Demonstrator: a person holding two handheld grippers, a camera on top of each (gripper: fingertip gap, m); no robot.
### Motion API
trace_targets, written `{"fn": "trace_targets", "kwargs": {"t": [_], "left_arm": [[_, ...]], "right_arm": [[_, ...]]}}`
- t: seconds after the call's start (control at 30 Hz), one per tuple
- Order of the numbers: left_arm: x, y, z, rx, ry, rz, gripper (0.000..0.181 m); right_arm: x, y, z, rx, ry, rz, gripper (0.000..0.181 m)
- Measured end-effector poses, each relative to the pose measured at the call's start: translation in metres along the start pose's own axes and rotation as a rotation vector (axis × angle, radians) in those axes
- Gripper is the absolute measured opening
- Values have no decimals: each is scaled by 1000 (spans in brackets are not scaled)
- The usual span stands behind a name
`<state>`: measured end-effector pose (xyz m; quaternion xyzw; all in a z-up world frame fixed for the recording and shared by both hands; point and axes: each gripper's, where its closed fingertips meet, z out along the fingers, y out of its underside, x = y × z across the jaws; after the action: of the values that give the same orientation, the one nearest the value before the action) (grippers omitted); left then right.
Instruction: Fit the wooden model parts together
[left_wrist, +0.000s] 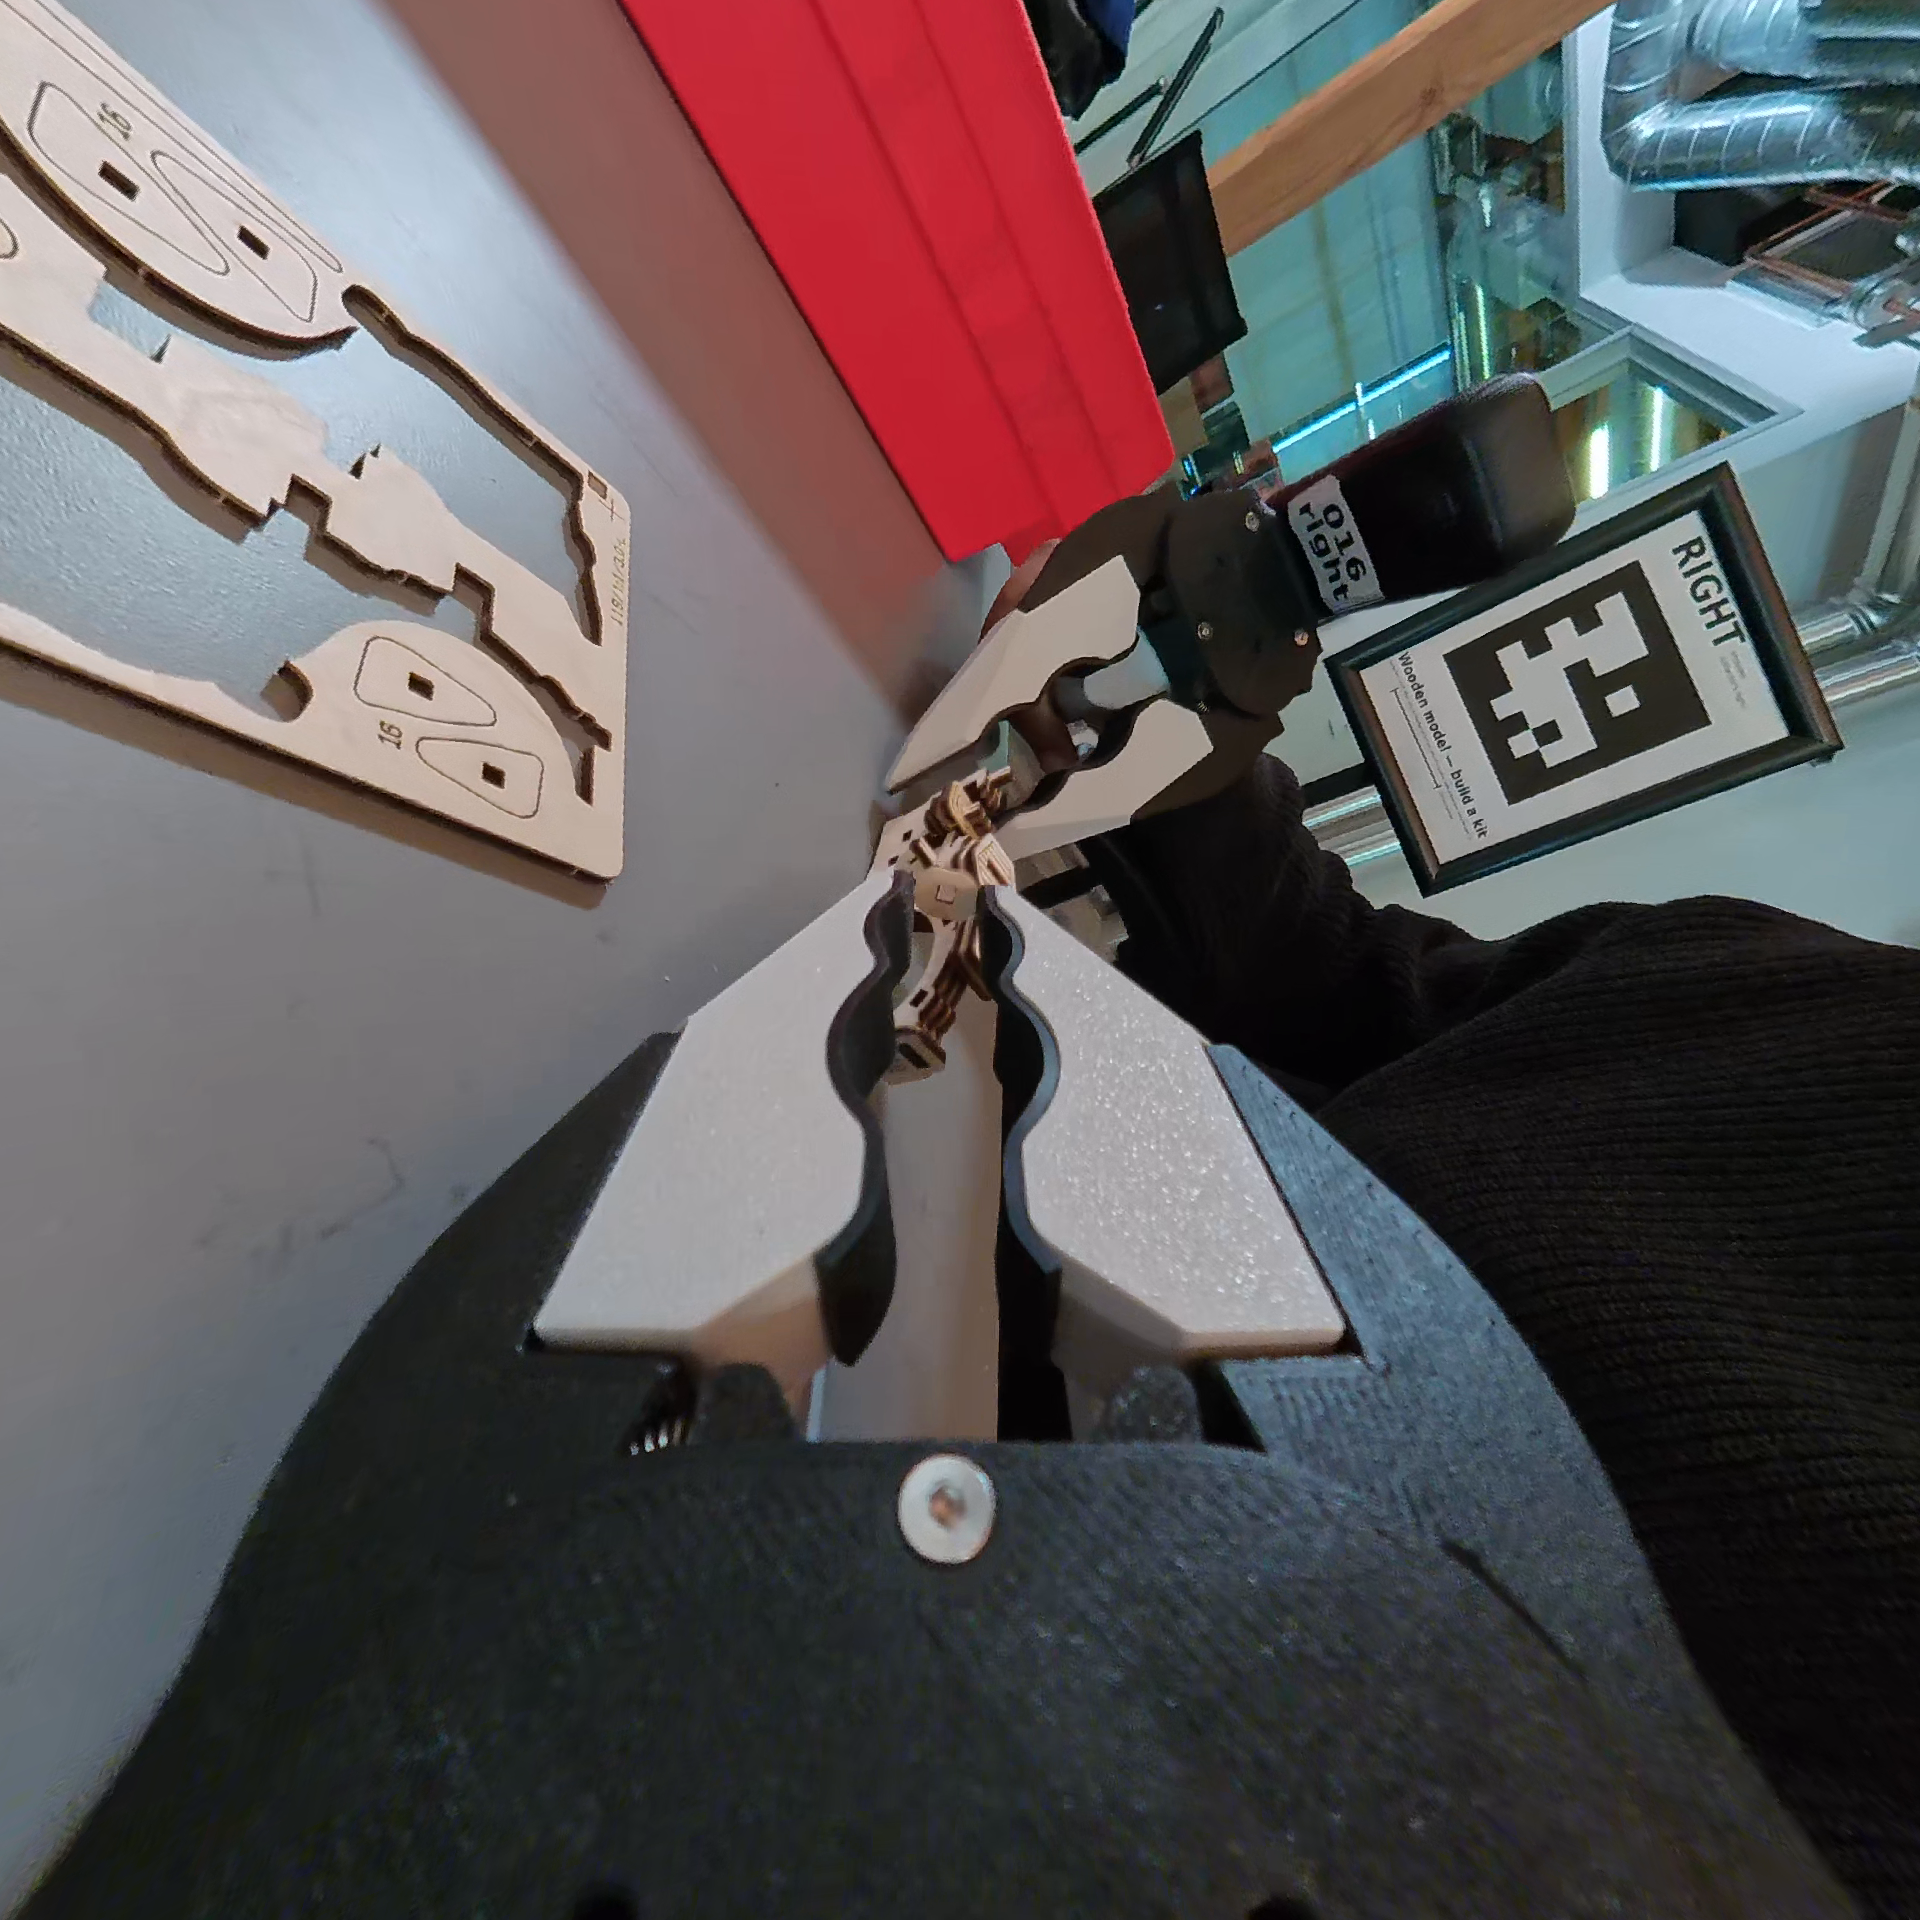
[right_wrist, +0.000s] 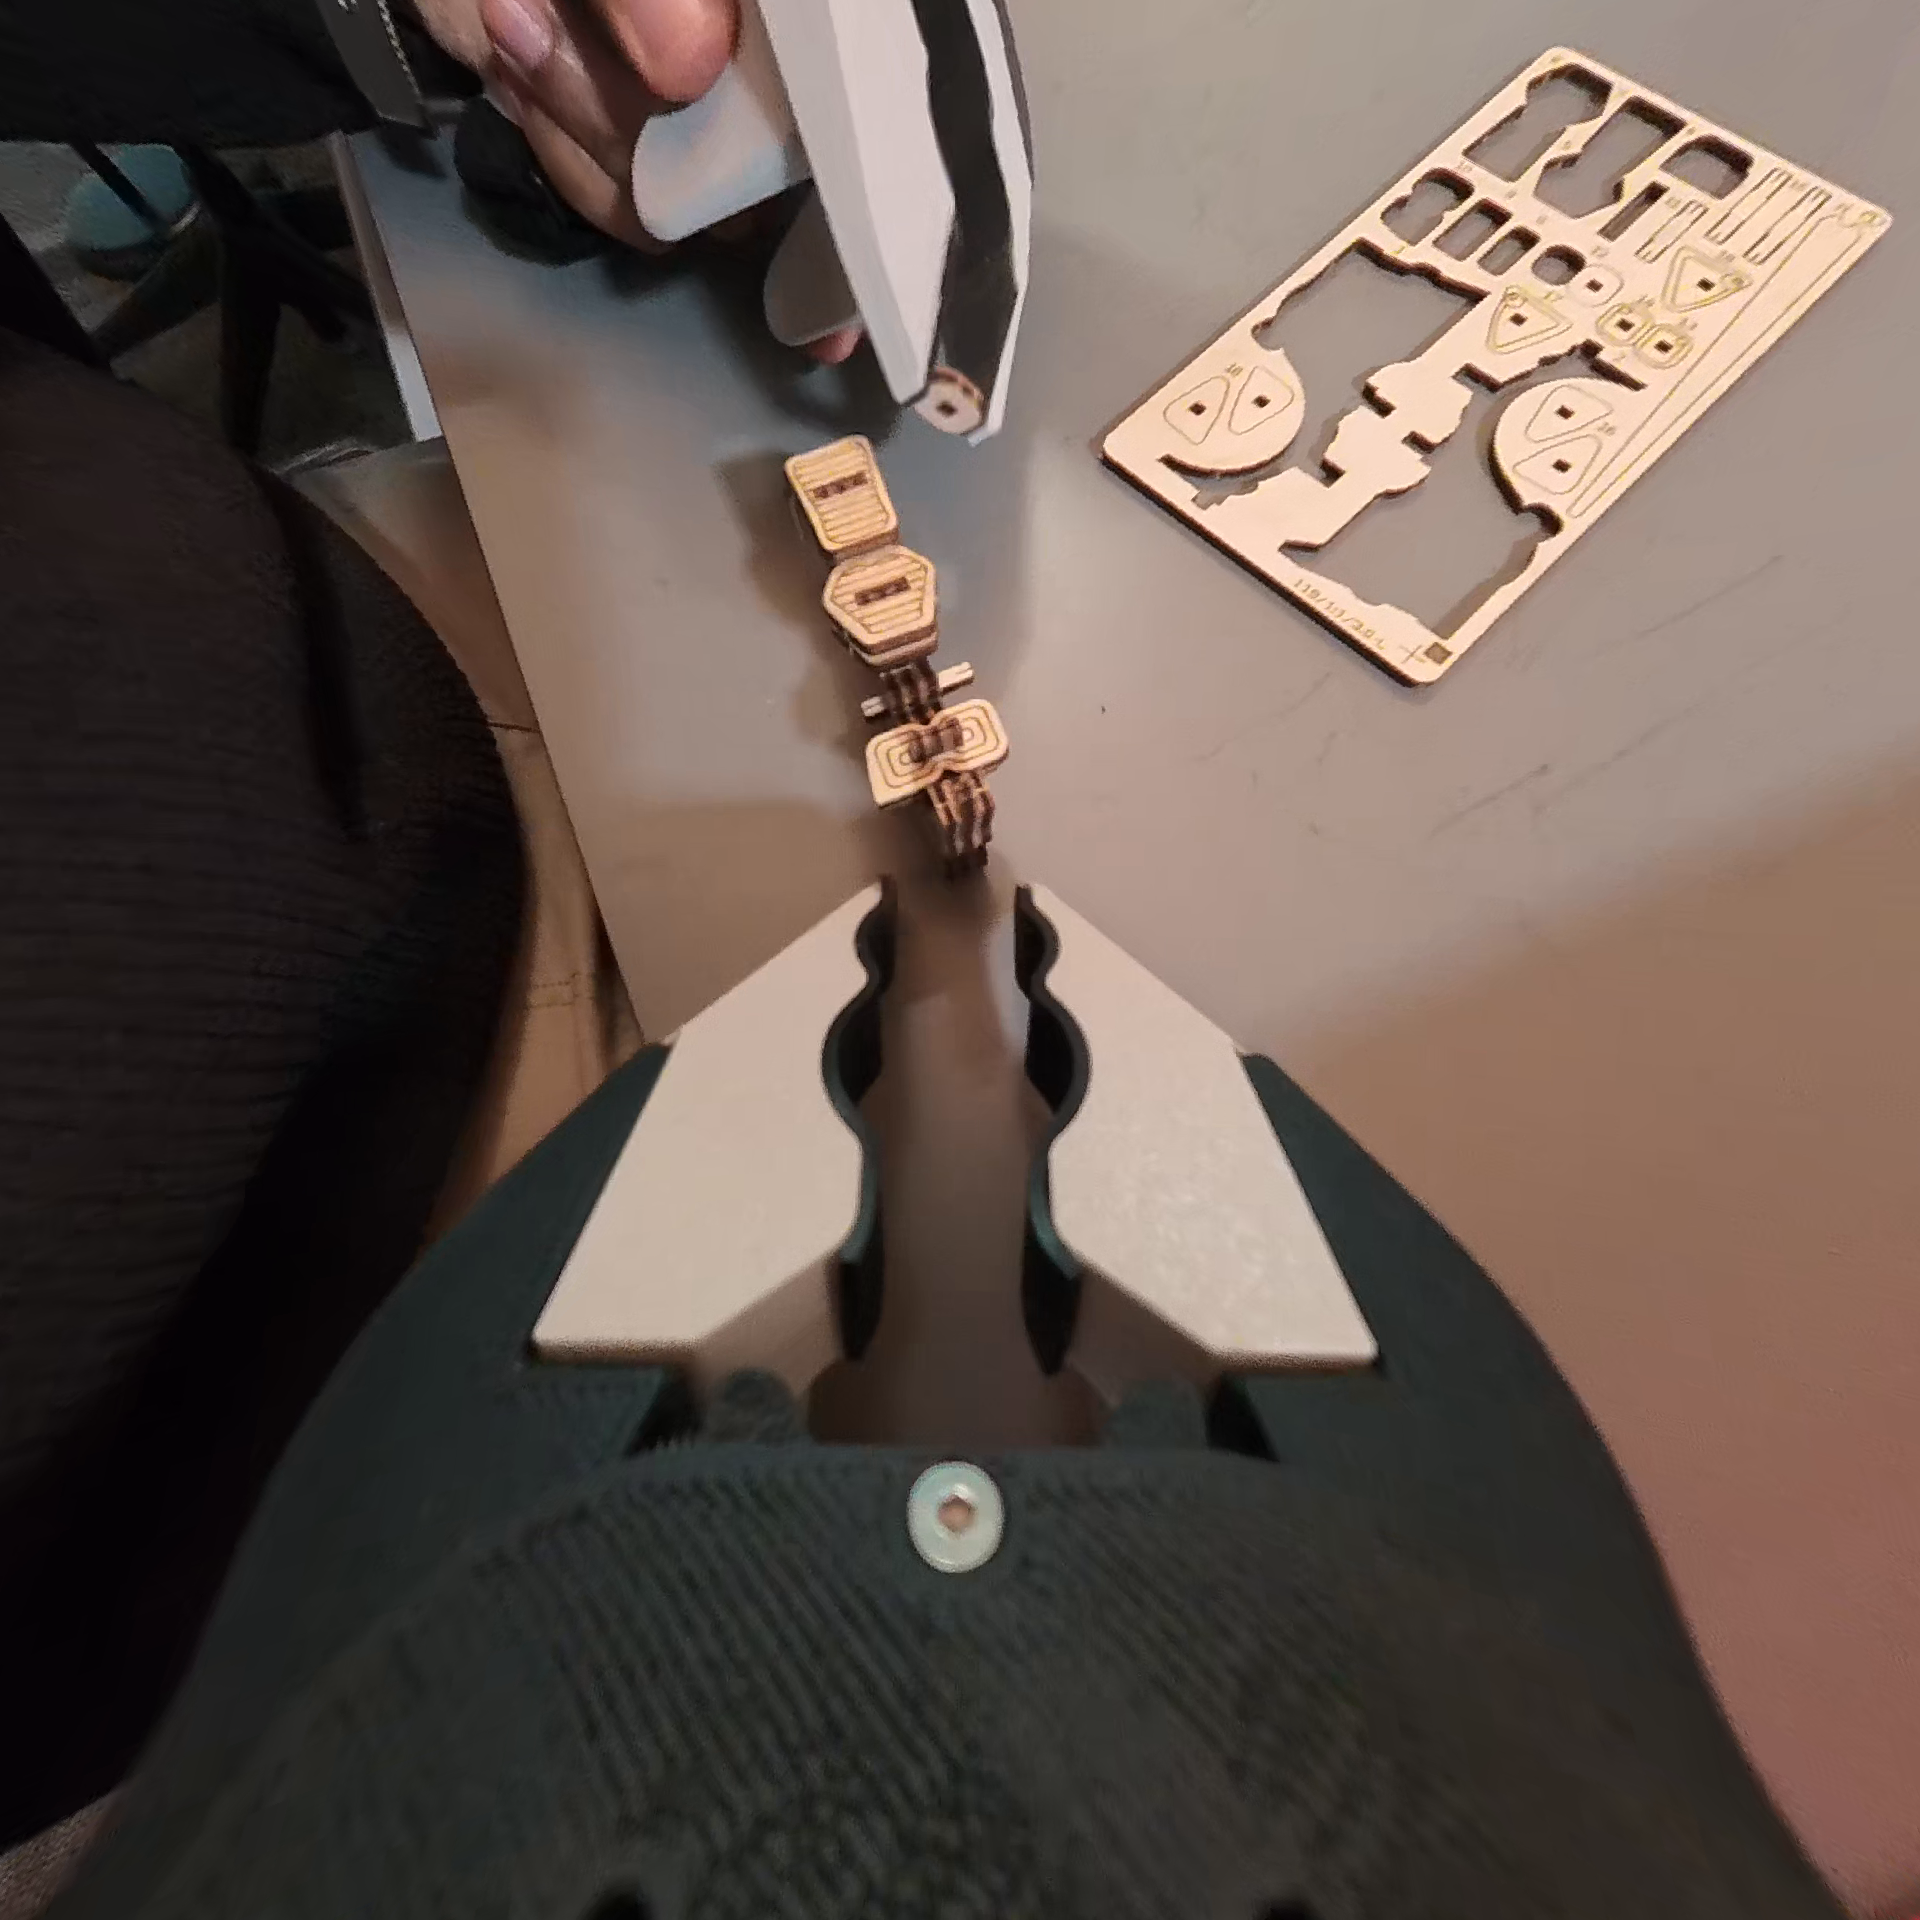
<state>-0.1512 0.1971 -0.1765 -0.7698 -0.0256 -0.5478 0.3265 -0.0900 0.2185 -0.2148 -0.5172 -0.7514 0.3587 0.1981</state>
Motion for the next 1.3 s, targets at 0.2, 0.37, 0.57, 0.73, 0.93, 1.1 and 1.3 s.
{"fn": "trace_targets", "kwargs": {"t": [0.2, 0.37, 0.57, 0.73, 0.93, 1.1, 1.3], "left_arm": [[2, 7, 5, -37, 7, -9, 10], [5, 11, 7, -61, 25, -20, 10], [8, 15, 9, -79, 46, -28, 10], [12, 19, 13, -105, 65, -29, 10], [14, 16, 16, -101, 80, -37, 10], [13, 0, 11, -26, 83, -49, 10], [2, 2, 15, -46, 22, -37, 10]], "right_arm": [[10, 0, 3, -9, 68, 26, 17], [15, -2, 5, -3, 106, 47, 18], [22, 1, 1, -13, 145, 51, 20], [27, 2, -3, -5, 172, 83, 21], [34, 5, -14, -5, 265, 170, 19], [14, -10, -13, 131, 204, 414, 17], [-10, -32, -13, 401, -65, 773, 15]]}}
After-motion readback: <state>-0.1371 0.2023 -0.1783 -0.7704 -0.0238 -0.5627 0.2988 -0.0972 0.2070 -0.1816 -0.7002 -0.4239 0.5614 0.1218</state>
